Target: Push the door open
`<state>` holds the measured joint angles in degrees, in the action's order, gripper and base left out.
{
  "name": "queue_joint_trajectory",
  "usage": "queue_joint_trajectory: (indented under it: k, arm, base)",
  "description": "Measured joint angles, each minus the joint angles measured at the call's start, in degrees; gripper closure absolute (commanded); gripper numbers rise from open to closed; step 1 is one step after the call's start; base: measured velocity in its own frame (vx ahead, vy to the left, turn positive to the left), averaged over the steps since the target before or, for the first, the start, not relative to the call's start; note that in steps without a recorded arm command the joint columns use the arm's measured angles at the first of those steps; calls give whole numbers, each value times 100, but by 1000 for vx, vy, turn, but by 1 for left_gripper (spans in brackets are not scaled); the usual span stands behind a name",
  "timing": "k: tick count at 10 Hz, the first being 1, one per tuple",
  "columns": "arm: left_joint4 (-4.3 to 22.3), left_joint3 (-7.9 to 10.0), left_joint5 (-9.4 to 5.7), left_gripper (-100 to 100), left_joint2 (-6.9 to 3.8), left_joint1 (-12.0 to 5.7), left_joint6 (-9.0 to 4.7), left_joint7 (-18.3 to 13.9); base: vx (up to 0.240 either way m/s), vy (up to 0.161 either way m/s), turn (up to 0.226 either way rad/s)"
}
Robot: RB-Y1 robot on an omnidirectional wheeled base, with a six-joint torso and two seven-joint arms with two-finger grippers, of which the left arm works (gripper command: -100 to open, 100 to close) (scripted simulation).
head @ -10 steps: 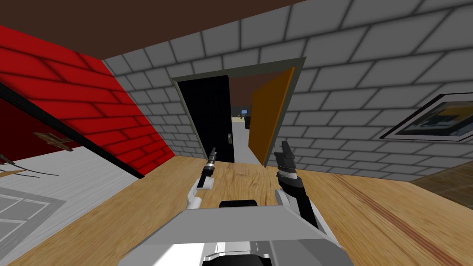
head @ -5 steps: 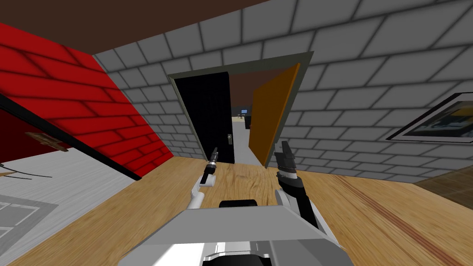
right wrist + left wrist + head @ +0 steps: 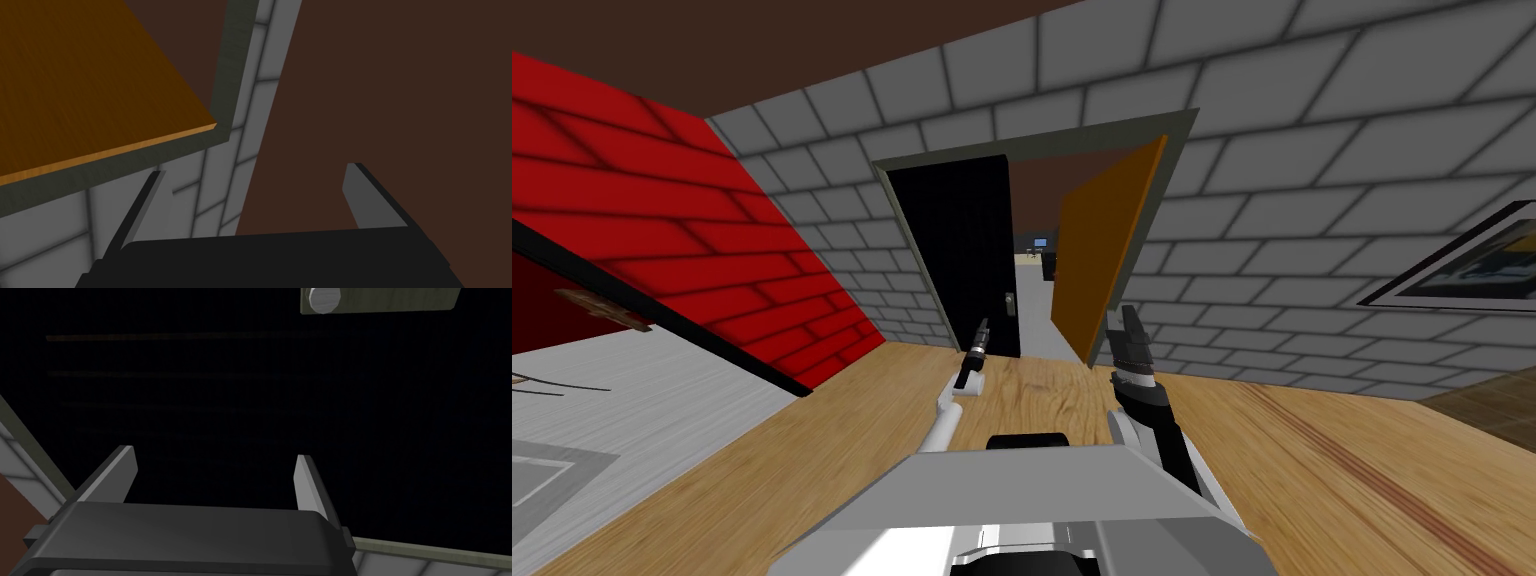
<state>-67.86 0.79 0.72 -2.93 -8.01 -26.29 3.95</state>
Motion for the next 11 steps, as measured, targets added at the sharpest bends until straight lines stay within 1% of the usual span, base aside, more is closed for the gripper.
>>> queue_joint_trajectory:
  k: [1,3,4,5,6,7,9,11]
  arm:
    - [113,-18,-9,-100,34,-58,29,-6]
    - [279,-31,-31,-100,31,-157,62,-40]
    - [396,-24,-41,-100,26,-228,44,-54]
    - [567,-17,-56,-100,29,-337,19,-67]
    - [690,-22,-71,-100,46,-430,36,-80]
    - [784,-18,-79,-100,52,-497,41,-88]
    - [1066,-28,-110,-100,49,-662,11,-137]
    - [1468,-7,-138,-100,129,-931,-18,-131]
  base:
    - [87,19,-3]
    - [44,16,-3]
    - [50,6,-4]
    - [74,16,-6]
    - [57,19,-4]
    - [54,17,-4]
    - [94,27,-5]
    - [94,23,-6]
